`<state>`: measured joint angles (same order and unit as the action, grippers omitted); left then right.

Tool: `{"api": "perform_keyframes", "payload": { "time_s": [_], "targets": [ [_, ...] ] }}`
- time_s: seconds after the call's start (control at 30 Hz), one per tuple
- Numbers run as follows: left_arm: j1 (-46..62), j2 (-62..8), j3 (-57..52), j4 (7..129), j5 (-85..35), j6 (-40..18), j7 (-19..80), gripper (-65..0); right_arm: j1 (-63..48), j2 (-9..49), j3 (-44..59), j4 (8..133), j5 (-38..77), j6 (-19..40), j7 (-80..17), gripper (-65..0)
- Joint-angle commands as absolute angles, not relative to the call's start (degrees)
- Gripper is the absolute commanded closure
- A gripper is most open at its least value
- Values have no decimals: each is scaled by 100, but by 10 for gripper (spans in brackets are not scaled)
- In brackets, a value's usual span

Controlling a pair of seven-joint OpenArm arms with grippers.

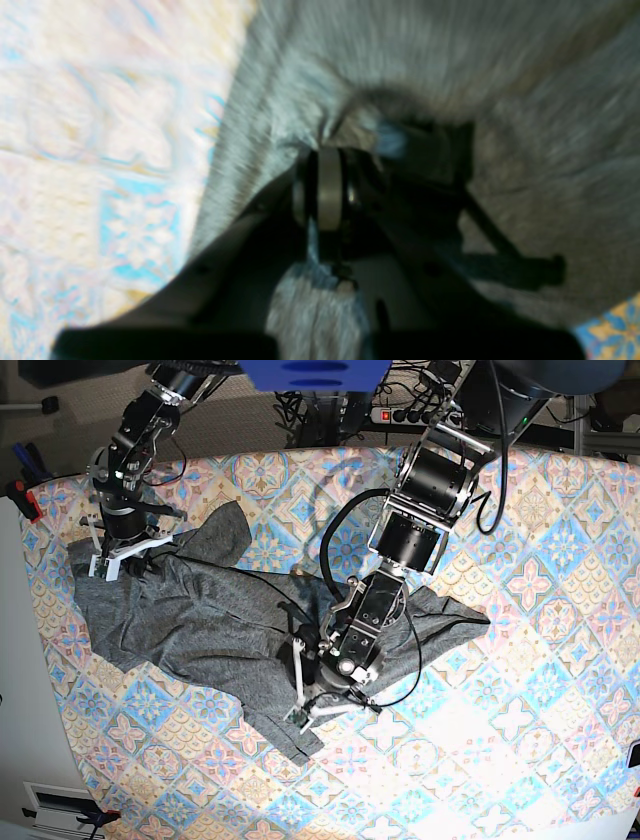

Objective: Layout the t-shirt on the table in an organized manner, then fold the t-shirt properly
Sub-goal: 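Grasp the grey shirt fabric with the left gripper and drag it toward the hem, then lift the shirt with both grippers and stretch it between them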

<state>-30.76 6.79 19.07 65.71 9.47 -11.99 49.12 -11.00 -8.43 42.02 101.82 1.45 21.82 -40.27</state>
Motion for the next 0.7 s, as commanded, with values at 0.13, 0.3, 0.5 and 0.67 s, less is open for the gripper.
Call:
{"api": "perform_keyframes", "payload": {
  "time_s": [0.13,0.3,0.5,0.67],
  "targets": [
    [-3284,734,1886,7855,980,-1156,5332,0,-1033,-804,4198,10273,215,2193,-3881,0],
    [-3284,716,1886,8356,980,-1182,5912,0,-1033,-804,4198,10273,215,2193,-3881,0],
    [-2659,655,1877,10044,954,-1288,6360,0,-1077,-804,4101,10273,215,2211,-3855,0],
    [-2888,611,1165,8919,681,-1499,6264,0,-1033,-796,4048,10246,215,2202,-4110,0]
  ]
}}
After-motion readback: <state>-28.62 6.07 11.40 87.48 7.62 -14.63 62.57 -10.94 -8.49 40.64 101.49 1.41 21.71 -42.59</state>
